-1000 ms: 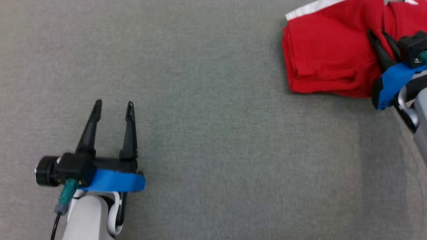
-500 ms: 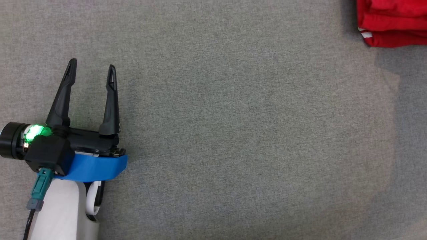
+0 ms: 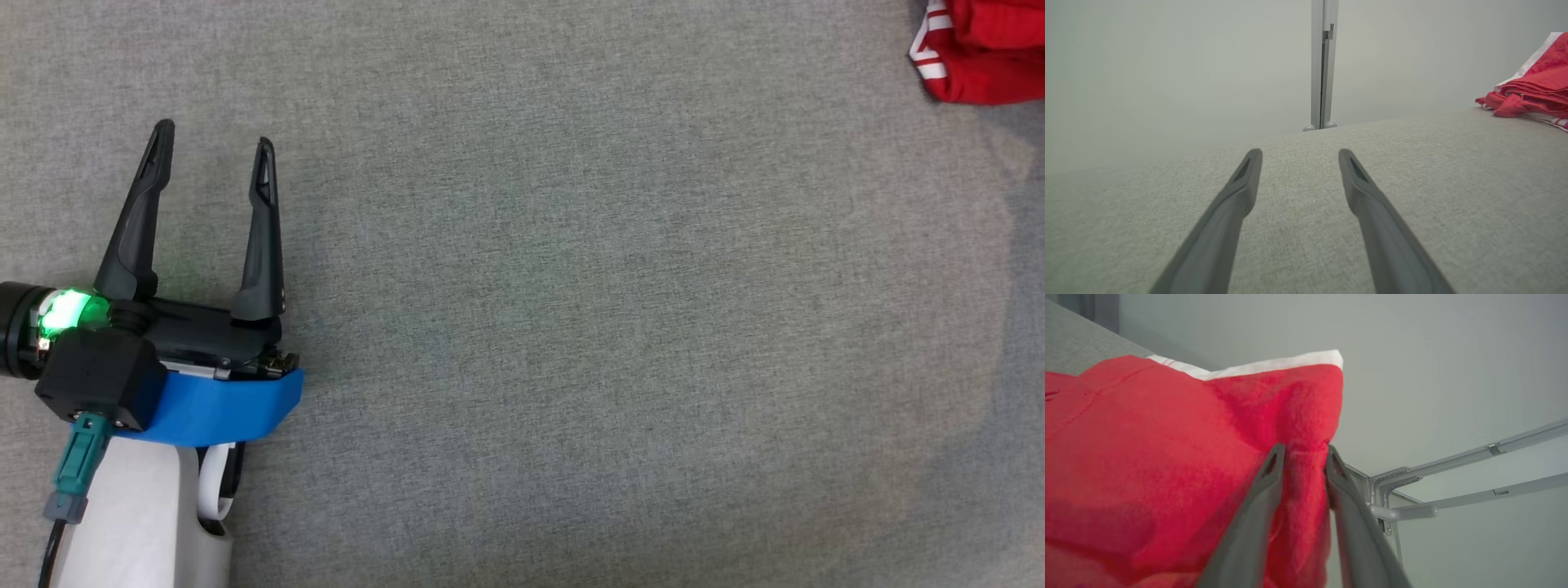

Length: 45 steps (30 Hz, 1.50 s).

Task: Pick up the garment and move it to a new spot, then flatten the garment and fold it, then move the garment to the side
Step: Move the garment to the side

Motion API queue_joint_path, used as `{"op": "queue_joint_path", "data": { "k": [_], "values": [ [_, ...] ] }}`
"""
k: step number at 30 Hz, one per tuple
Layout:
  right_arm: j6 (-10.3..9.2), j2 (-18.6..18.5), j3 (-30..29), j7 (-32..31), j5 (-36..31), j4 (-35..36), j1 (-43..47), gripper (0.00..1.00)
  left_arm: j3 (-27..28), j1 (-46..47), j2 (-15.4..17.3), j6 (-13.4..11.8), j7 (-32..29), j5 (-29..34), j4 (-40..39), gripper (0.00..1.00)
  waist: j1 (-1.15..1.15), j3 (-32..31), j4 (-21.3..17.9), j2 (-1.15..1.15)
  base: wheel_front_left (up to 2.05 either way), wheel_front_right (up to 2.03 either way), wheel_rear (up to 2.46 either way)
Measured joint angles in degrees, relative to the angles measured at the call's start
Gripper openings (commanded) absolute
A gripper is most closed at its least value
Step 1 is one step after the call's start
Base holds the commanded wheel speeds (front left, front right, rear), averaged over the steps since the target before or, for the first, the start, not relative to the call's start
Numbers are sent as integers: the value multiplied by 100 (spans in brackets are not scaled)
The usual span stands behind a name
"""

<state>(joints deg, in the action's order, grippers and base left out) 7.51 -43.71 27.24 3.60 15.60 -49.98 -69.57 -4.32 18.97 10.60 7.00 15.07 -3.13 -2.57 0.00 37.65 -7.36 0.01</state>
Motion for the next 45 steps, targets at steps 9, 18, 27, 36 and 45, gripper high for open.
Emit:
{"op": "queue_joint_path", "data": {
  "k": [9,18,27,36,45],
  "values": [
    [-1,164,-613,771,-600,-352,-185,100,112,-5,-44,-66,-1,-103,125,100,0,-171,118,0,0,0,0],
    [-1,1042,-1324,1125,-849,-53,528,100,252,-347,-190,-124,-1,-202,399,100,-1,-837,281,-1,0,0,0],
    [-1,2072,-1585,1138,-890,1133,1974,100,408,-840,-403,-143,-2,-294,835,100,-2,-1795,576,-2,0,0,0],
    [-2,2842,-1726,1143,-660,1739,3465,100,533,-1384,-558,-142,-1,-320,1207,100,-2,-2671,770,-3,0,0,0],
    [-2,3276,-1716,1143,-724,2197,4587,100,584,-1749,-649,-159,-1,-292,1313,100,-1,-3093,716,-3,0,0,0]
  ]
}}
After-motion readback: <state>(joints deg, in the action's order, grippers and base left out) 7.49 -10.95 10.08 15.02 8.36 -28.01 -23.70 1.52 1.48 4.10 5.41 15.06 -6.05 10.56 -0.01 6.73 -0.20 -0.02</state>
